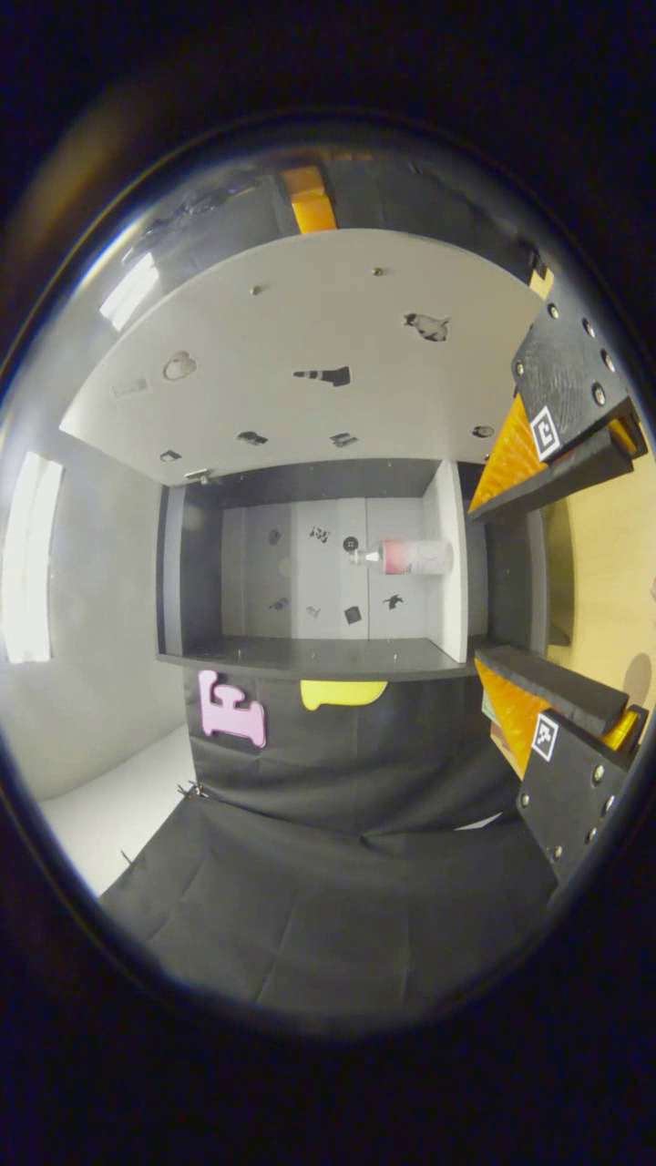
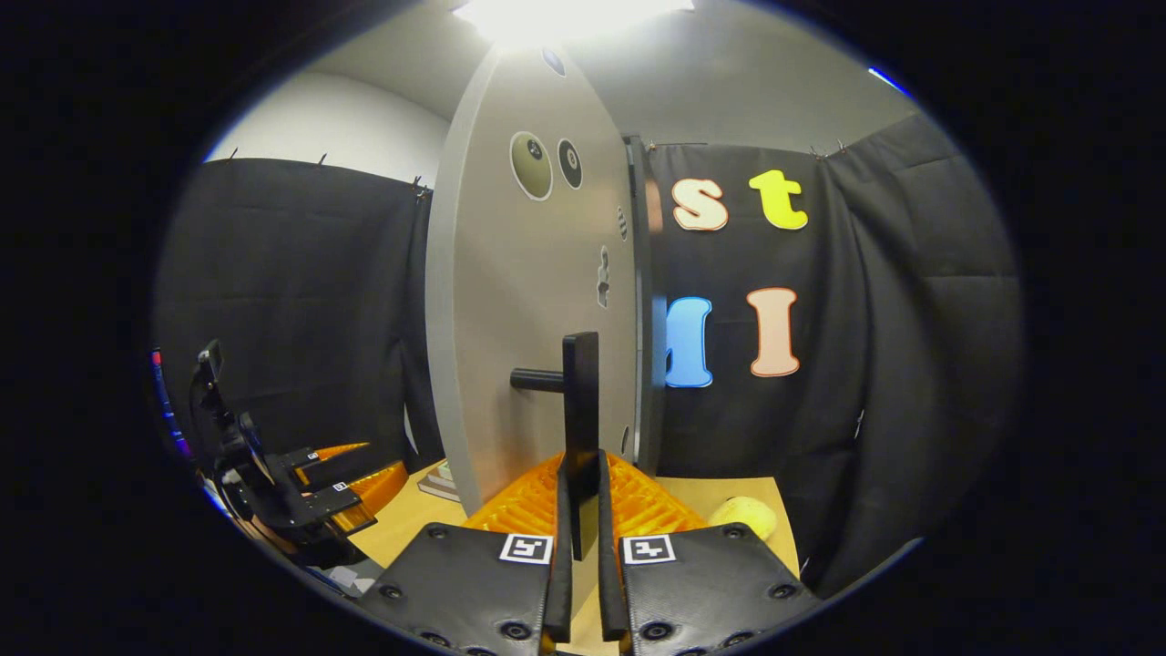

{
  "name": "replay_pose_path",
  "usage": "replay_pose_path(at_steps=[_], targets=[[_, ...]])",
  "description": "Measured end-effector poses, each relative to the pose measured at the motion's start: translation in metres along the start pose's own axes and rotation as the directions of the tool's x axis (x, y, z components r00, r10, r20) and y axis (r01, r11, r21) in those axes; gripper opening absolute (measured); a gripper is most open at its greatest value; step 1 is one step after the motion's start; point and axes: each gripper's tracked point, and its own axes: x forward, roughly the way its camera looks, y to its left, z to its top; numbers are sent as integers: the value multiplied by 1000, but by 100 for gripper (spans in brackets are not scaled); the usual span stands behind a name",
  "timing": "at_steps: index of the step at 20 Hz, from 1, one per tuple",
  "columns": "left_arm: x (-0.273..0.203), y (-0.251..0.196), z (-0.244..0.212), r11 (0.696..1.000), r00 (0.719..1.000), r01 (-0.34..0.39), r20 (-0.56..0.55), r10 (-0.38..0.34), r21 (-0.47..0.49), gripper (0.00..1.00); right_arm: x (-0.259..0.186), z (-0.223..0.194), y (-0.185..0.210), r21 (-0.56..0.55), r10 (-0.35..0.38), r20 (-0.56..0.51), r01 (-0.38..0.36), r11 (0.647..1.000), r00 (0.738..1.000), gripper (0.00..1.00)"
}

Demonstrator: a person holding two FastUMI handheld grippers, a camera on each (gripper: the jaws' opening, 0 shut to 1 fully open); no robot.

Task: Open the cabinet door with the right hand, grasp the bottle in the cabinet with the left hand and place it on the coaster, then close the cabinet door with the right hand.

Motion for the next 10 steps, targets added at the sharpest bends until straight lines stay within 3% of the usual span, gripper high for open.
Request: replay_pose_path(at_steps=[4, 5, 8, 10], targets=[[11, -16, 12, 999, 1000, -28, 0, 28, 37, 82, -10, -8, 12, 17, 102, -28, -101, 995, 994, 16], [16, -21, 16, 998, 1000, -28, -3, 29, 51, 82, -13, -10, 16, 20, 129, -37, -129, 992, 991, 25], [44, -28, 30, 997, 1000, -9, -8, 9, 79, 82, -19, -16, -10, -33, 50, -44, -51, 998, 998, 28], [68, -37, 29, 997, 1000, 24, -20, -23, 67, 82, -19, -20, -30, -73, -16, -46, 13, 997, 999, 39]])
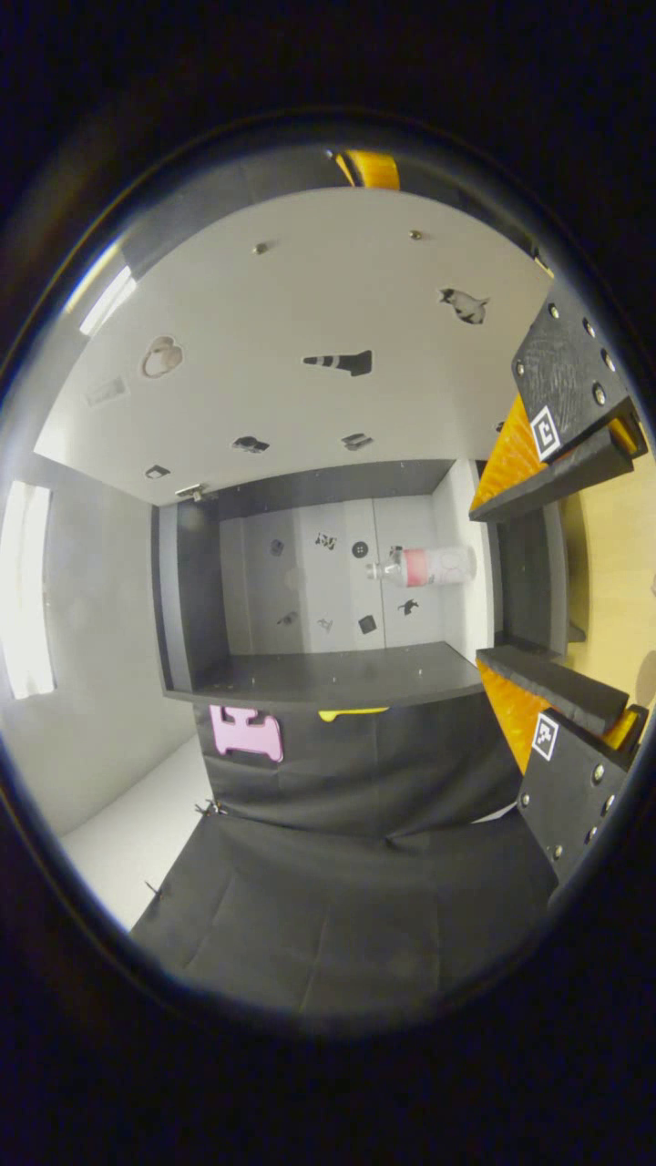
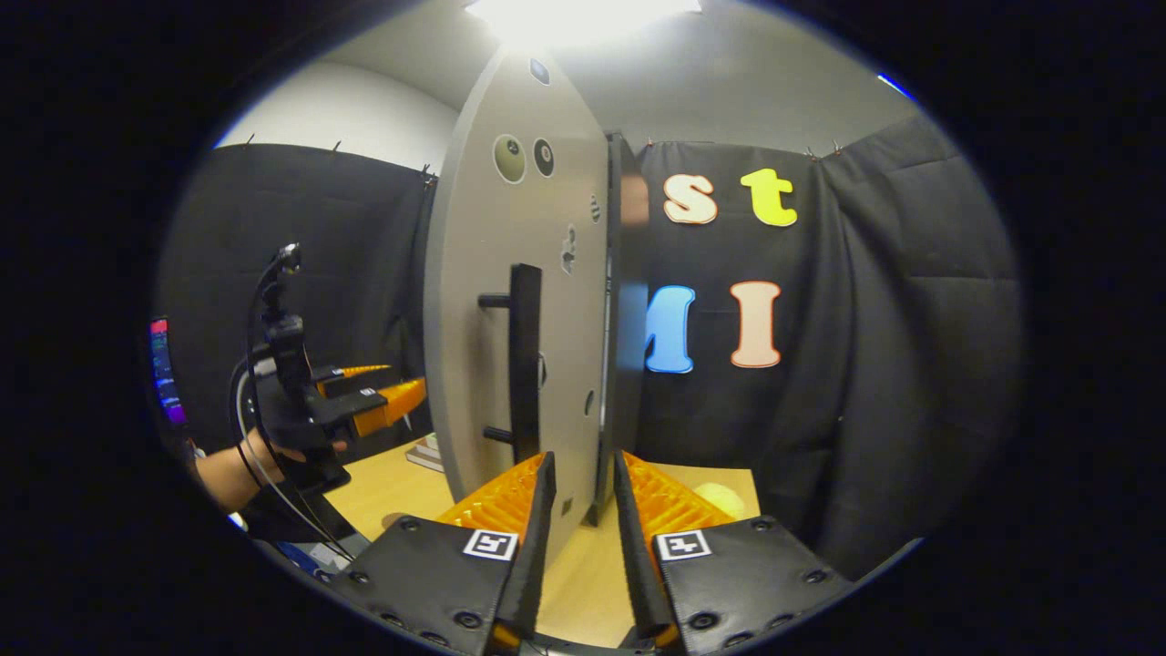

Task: Open the cabinet door with the right hand, grasp the bottle in the cabinet with the left hand and place it on the coaster, then close the cabinet door with the right hand.

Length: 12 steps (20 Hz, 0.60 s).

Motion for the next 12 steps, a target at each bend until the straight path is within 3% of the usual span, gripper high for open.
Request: replay_pose_path(at_steps=[3, 6, 12], targets=[[36, -3, 3, 1000, 1000, 13, -7, -13, -21, 82, -3, -21, -32, -38, -121, -20, 120, 992, 993, 96], [77, -1, 8, 999, 1000, 29, 6, -28, -26, 82, 0, -45, -58, -48, -214, -59, 211, 976, 975, 98], [155, -1, 10, 997, 997, 78, 2, -79, 13, 82, 12, -55, -93, 24, -385, -76, 388, 922, 920, 97]])
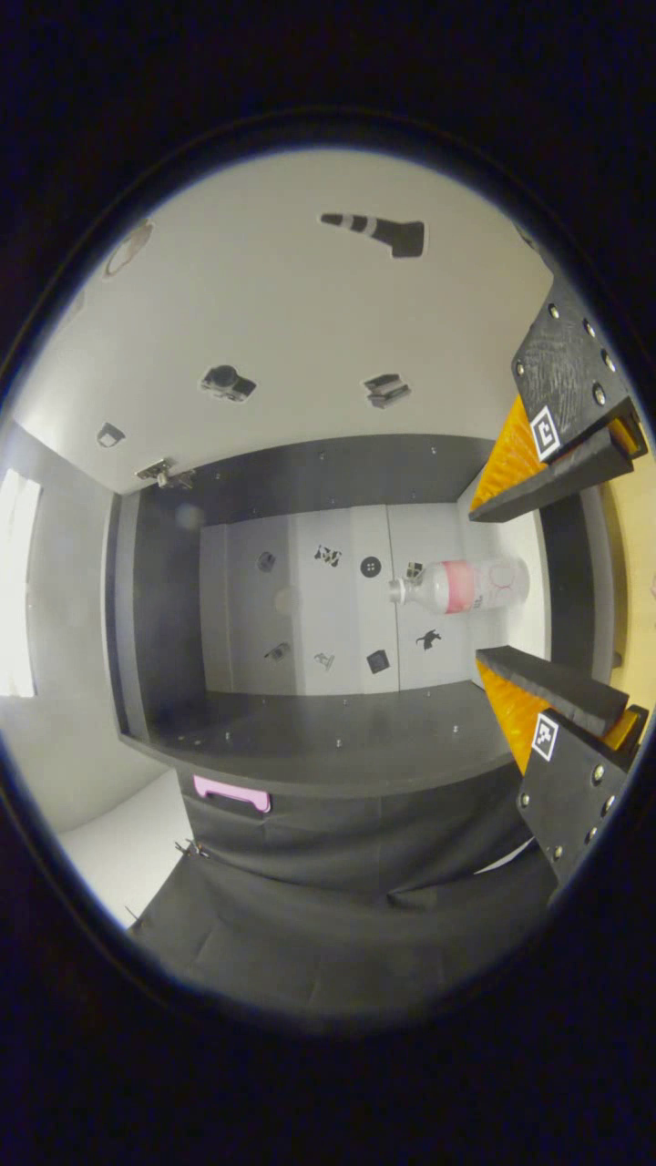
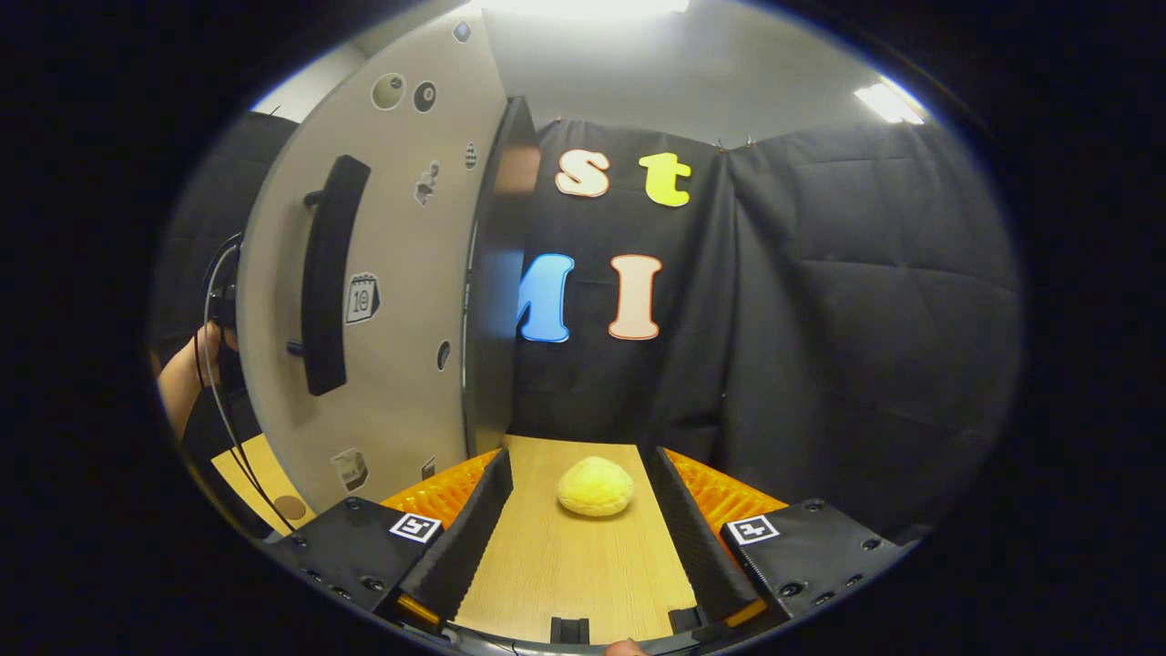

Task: Open the cabinet door with the right hand, grasp the bottle in the cabinet with the left hand and place it on the coaster, then close the cabinet door with the right hand.

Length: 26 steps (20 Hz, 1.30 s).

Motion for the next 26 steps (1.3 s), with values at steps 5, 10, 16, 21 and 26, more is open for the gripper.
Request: replay_pose_path(at_steps=[5, 10, 16, 21, 26], targets=[[66, -9, -25, 998, 998, 66, -22, -66, 6, 82, 16, -7, -18, 80, -131, -42, 134, 988, 991, 98], [115, -10, -64, 996, 994, 77, -78, -80, -42, 82, 21, -17, -39, 110, -253, -78, 261, 959, 964, 97], [158, -7, -97, 997, 991, 71, -110, -74, -27, 82, 27, -31, -46, 145, -312, -128, 329, 933, 941, 97], [174, -9, -97, 998, 995, 55, -90, -53, 22, 82, 34, -34, -39, 123, -302, -141, 320, 939, 943, 98], [163, -7, -82, 999, 998, 30, -57, -28, 32, 74, 37, -31, -38, 116, -283, -121, 297, 948, 951, 98]])
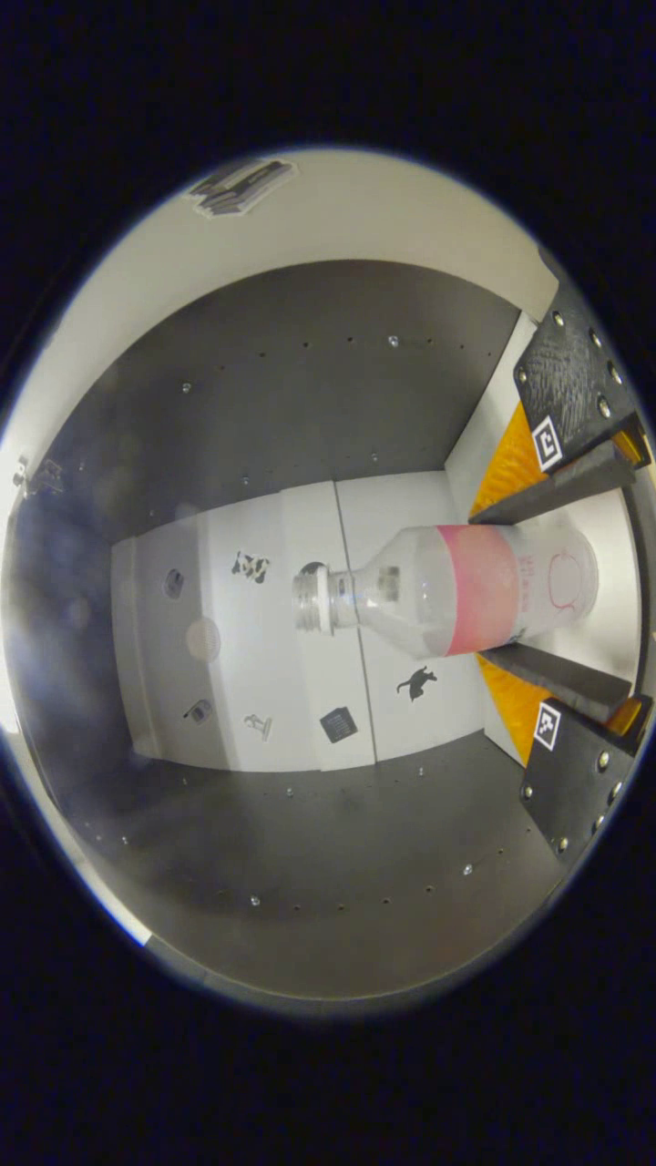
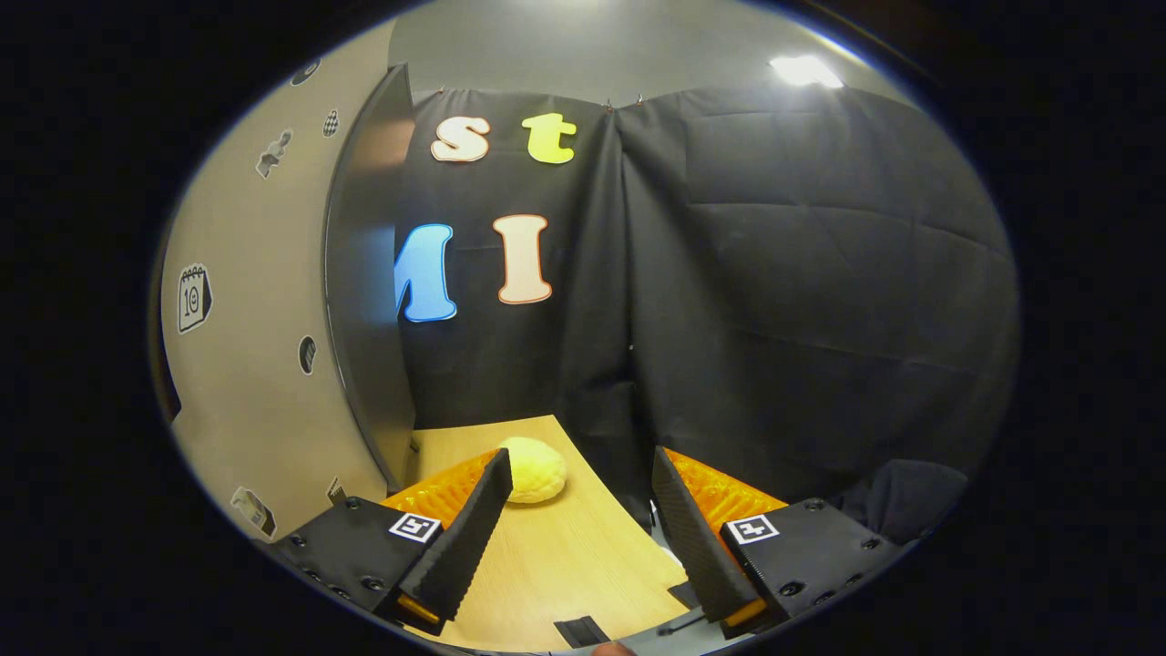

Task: Open the cabinet door with the right hand, grasp the bottle in the cabinet with the left hand and place it on the coaster, then close the cabinet door with the right hand.

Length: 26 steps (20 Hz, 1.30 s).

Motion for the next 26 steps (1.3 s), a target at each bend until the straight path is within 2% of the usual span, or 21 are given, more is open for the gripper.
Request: replay_pose_path(at_steps=[4, 5, 7, 8, 9, 13, 14, 15, 18, 19, 26], targets=[[-34, 15, 11, 999, 999, -35, 34, 37, -39, 75, -2, 3, -4, -1, 31, 11, -31, 1000, 999, 98], [-45, 20, 11, 998, 998, -47, 35, 48, -43, 72, -2, 3, -4, 1, 43, 13, -43, 999, 999, 98], [-65, 30, 13, 996, 997, -72, 38, 74, -50, 75, -1, 6, -4, 2, 68, 19, -68, 998, 998, 98], [-78, 36, 13, 995, 995, -86, 38, 89, -55, 72, -1, 7, -3, 1, 81, 24, -81, 997, 996, 98], [-89, 42, 12, 993, 994, -99, 37, 102, -58, 75, -1, 9, -3, -1, 93, 28, -93, 996, 995, 98], [-143, 68, 8, 984, 984, -172, 45, 173, -40, 72, -2, 18, 4, 0, 153, 59, -154, 988, 986, 98], [-157, 74, 5, 981, 981, -189, 45, 190, -37, 75, -3, 20, 7, -5, 170, 69, -170, 985, 983, 98], [-170, 79, 2, 978, 978, -204, 42, 205, -40, 72, -3, 23, 9, -15, 182, 80, -181, 983, 980, 98], [-215, 99, -9, 965, 965, -255, 46, 258, -55, 75, -9, 31, 11, -54, 208, 121, -203, 978, 971, 98], [-228, 107, -14, 960, 960, -275, 44, 277, -56, 72, -12, 34, 13, -60, 219, 134, -213, 975, 967, 97], [-324, 147, -69, 920, 924, -382, -7, 383, -87, 75, -30, 36, 15, -57, 260, 172, -254, 966, 950, 98]])
